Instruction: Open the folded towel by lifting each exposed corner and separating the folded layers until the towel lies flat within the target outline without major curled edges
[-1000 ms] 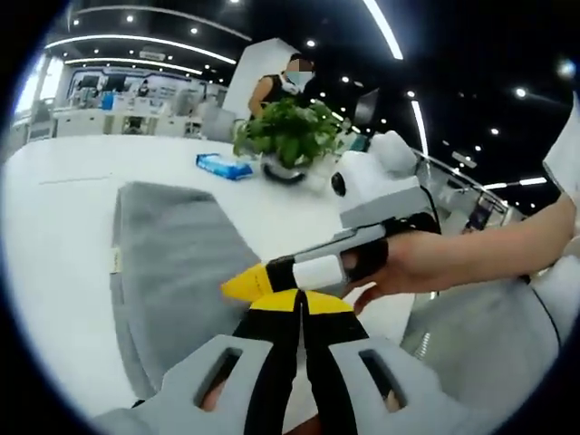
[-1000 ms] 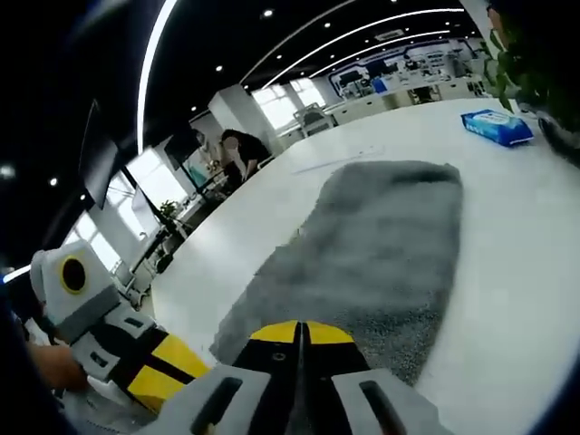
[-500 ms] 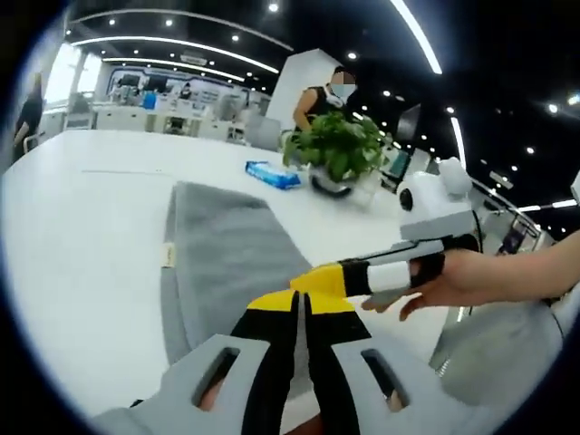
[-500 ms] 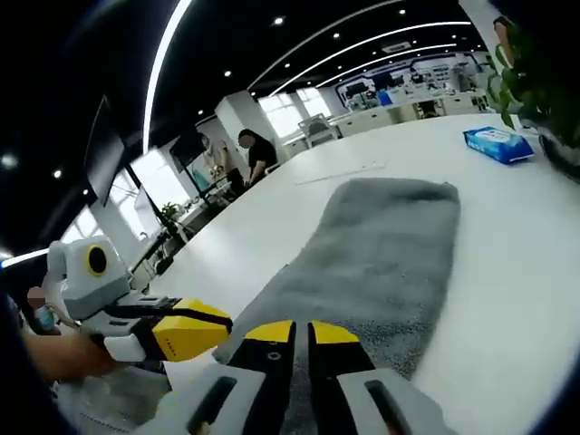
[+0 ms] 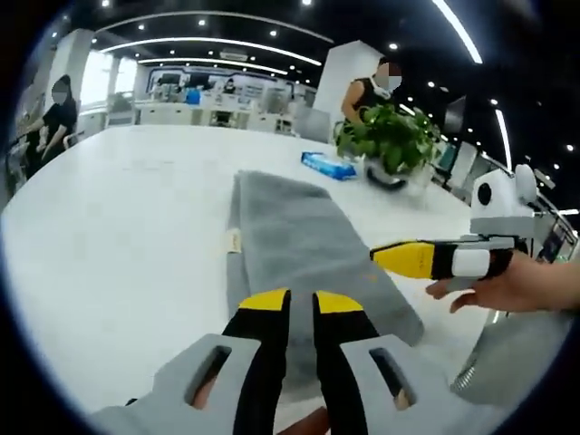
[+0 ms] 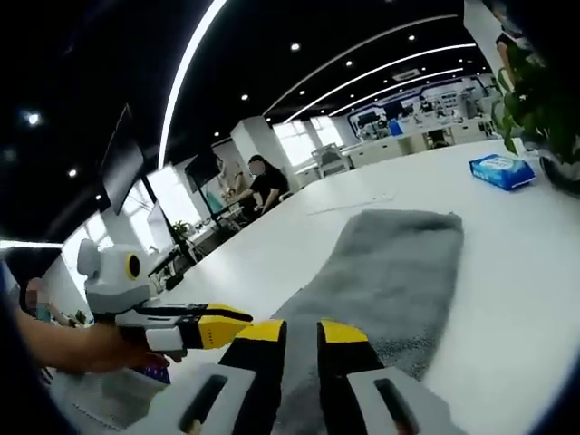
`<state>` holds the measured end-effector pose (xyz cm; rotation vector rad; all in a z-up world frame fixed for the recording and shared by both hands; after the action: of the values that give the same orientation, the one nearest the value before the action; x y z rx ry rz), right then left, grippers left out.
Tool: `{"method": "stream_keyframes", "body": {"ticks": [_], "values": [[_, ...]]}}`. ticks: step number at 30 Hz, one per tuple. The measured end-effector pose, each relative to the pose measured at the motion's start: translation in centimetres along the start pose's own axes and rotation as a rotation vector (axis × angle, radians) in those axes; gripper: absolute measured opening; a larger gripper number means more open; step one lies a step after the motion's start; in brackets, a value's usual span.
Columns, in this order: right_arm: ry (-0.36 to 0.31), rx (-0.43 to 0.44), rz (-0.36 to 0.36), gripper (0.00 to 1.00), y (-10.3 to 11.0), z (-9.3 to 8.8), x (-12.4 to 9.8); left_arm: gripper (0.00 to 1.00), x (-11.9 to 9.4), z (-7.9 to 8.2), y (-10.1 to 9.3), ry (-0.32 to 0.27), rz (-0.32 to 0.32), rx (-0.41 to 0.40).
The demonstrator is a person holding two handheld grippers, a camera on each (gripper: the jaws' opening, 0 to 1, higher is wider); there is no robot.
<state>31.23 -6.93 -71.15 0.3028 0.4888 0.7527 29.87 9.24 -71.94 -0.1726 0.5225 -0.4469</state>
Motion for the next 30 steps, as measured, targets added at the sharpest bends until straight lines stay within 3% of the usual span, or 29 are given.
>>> {"method": "stream_keyframes", "body": {"ticks": [10, 16, 30], "values": [[0.016, 0.005, -0.012, 0.16, -0.7, -0.7, -0.3, 0.23, -0.3, -0.8, 1.6, 0.038, 0.105, -0.032], [0.015, 0.013, -0.008, 0.16, -0.5, -0.7, -0.3, 0.23, -0.5, -1.4, 2.5, 0.07, 0.15, -0.079], [0.019, 0.015, -0.001, 0.14, -0.4, -0.8, -0.3, 0.28, -0.6, -3.1, 3.0, 0.163, 0.176, -0.169]]}}
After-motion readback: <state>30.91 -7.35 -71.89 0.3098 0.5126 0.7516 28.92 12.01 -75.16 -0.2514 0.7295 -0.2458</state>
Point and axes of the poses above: the point that each gripper's makers call its tool centre point, and the gripper's own axes: x roughly forward along the fingers, y roughly to its left, z roughly out of its top, the point moved 7 cm from there along -x, roughly backward along the fingers, and after that the axes turned 1 degree about -z, right-handed, at the moved point
